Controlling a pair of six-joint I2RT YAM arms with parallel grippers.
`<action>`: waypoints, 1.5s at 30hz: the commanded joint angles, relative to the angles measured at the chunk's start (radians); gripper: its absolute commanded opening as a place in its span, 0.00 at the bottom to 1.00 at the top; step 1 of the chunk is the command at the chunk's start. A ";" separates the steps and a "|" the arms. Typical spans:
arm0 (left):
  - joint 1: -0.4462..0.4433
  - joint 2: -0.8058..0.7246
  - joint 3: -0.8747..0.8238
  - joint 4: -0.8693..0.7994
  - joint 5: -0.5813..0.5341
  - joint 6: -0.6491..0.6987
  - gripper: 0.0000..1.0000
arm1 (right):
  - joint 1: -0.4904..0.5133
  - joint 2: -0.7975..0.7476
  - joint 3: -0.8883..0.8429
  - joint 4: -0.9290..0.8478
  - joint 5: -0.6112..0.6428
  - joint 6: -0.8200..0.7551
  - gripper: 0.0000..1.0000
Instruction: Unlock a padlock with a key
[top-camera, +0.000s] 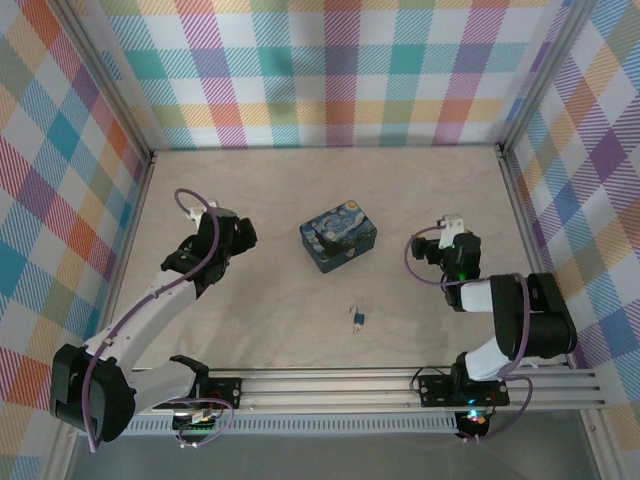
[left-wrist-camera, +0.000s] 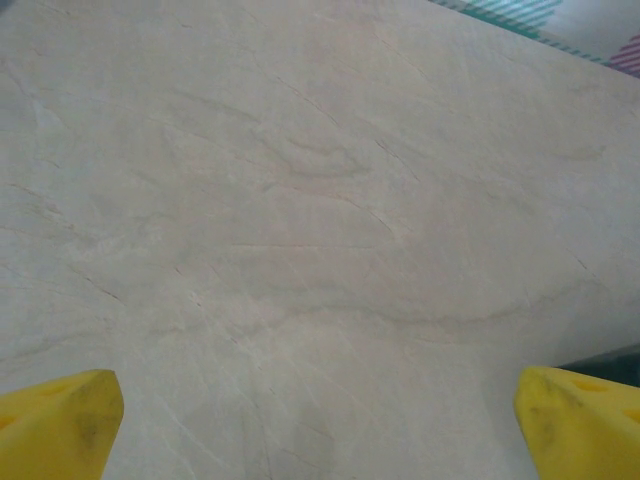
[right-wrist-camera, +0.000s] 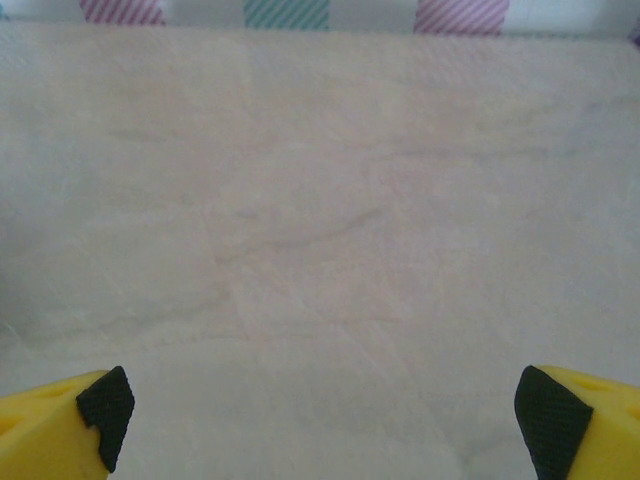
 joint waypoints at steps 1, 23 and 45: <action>0.009 -0.020 -0.008 0.018 -0.082 0.015 1.00 | -0.046 0.001 0.059 -0.032 -0.102 0.069 1.00; 0.093 0.024 -0.352 0.605 -0.220 0.366 1.00 | -0.047 0.002 0.055 -0.021 -0.101 0.067 1.00; 0.166 0.284 -0.460 1.136 0.066 0.529 1.00 | -0.047 0.002 0.055 -0.022 -0.101 0.068 1.00</action>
